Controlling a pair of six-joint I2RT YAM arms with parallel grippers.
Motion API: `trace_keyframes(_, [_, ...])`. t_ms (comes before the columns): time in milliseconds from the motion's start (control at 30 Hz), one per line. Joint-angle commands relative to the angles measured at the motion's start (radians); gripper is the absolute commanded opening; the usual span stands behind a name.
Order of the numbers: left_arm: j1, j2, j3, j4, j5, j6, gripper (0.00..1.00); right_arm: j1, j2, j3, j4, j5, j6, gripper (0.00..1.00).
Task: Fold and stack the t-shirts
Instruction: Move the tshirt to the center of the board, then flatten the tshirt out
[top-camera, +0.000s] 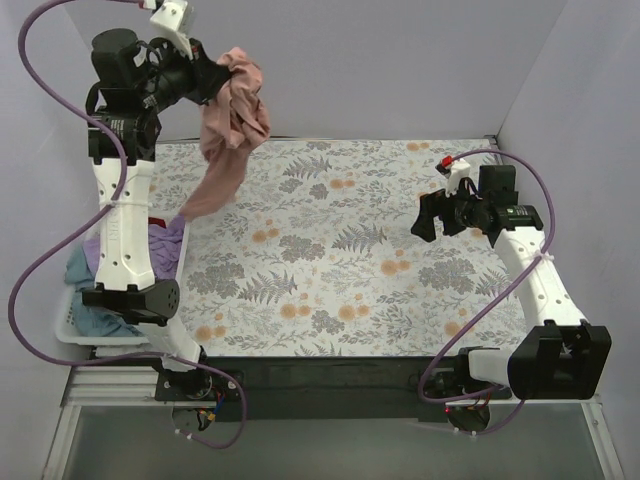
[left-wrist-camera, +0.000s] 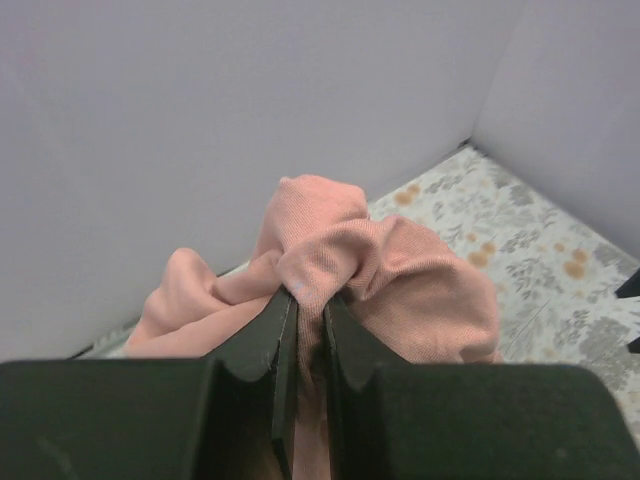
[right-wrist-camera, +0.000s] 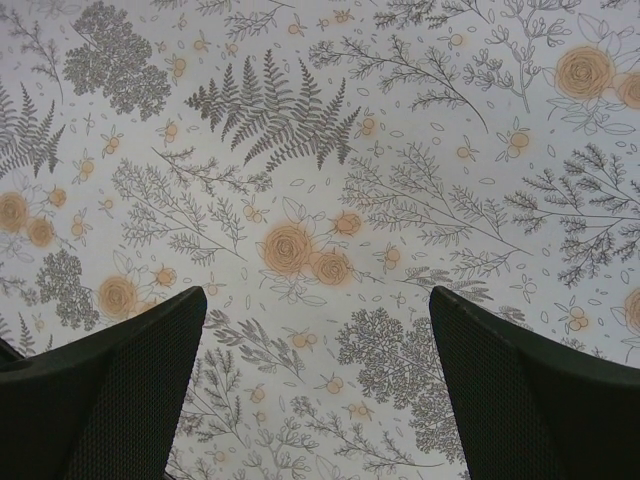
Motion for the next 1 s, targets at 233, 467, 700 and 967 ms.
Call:
trace_keyframes(233, [-0.253, 0.004, 0.052, 0.465, -0.044, -0.226, 0.0, -0.037, -0.074, 0.002, 0.017, -0.023, 0.017, 0.98])
trace_keyframes(467, [-0.259, -0.179, -0.52, 0.476, 0.08, -0.252, 0.0, -0.083, -0.097, 0.01, 0.019, 0.005, 0.015, 0.98])
trace_keyframes(700, [0.067, -0.246, -1.056, 0.192, 0.379, -0.056, 0.84, -0.074, -0.053, -0.019, -0.04, 0.022, -0.086, 0.98])
trace_keyframes(967, [0.074, -0.234, -1.174, 0.108, 0.137, 0.075, 0.86, 0.156, 0.22, 0.103, -0.055, 0.102, -0.107, 0.98])
